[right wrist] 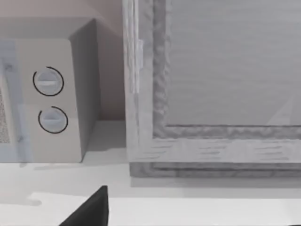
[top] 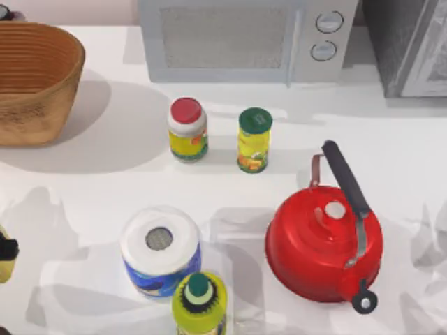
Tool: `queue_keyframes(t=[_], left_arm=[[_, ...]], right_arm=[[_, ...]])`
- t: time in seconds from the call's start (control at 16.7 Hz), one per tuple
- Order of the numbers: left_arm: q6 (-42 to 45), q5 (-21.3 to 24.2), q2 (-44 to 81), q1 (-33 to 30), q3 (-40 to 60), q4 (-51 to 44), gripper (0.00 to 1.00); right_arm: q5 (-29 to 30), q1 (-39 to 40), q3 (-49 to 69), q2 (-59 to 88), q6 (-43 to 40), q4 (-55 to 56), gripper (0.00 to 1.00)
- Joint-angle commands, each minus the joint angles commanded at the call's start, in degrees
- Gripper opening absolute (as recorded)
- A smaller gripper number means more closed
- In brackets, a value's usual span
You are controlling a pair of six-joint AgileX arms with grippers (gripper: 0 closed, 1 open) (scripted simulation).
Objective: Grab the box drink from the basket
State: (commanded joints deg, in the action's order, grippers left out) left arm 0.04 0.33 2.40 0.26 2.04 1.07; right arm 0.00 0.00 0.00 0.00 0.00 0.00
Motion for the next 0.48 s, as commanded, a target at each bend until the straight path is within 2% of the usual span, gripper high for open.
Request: queue_keyframes(t=[0.48], left_arm=[[0.06, -0.32, -2.12, -0.10, -1.98, -0.98, 0.00]], right_arm=[[0.00, 0.00, 0.00, 0.00, 0.00, 0.00, 1.00]])
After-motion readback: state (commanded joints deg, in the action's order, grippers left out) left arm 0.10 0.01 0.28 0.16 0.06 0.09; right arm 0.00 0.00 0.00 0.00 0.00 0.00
